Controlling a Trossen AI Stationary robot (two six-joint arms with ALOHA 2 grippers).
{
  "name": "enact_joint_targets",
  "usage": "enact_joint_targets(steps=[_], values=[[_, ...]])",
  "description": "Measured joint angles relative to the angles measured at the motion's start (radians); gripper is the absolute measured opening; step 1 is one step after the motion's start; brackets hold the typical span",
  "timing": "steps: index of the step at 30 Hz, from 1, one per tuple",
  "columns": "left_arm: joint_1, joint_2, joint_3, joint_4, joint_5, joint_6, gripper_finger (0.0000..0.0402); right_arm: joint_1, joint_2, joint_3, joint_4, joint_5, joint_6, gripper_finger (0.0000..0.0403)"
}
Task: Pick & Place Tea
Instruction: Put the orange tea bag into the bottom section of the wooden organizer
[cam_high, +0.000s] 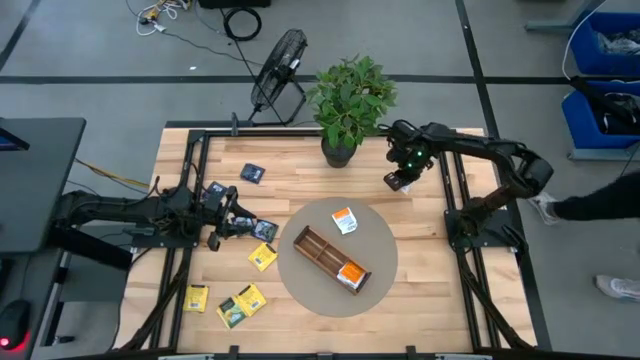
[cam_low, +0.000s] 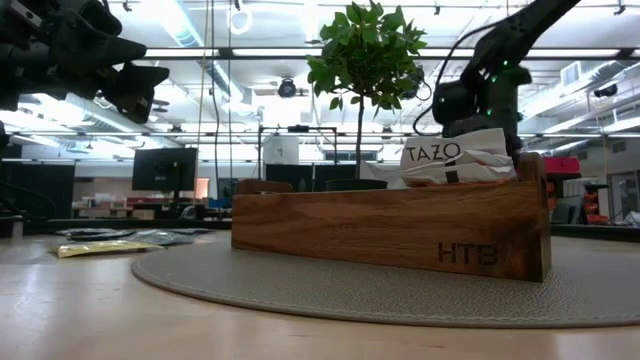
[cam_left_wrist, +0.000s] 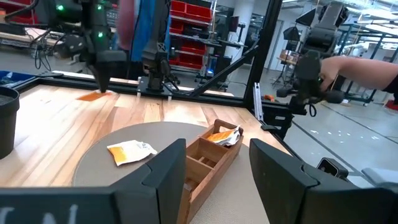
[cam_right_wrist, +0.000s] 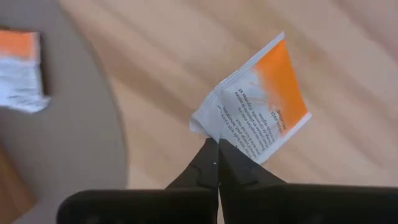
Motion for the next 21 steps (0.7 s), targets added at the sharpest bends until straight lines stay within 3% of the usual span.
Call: enact_joint_targets(steps=[8,21], values=[[0.000,0.000,0.000,0.000,-0.041,0.020,0.0183,0.098,-0.069,0.002,-0.013,-0.108,0.060,0.0000],[0.000,0.000,0.000,0.002,-0.080,0.075,0.0183,0.296,-0.072,0.003,0.053,-0.264,0.182,0.0000]])
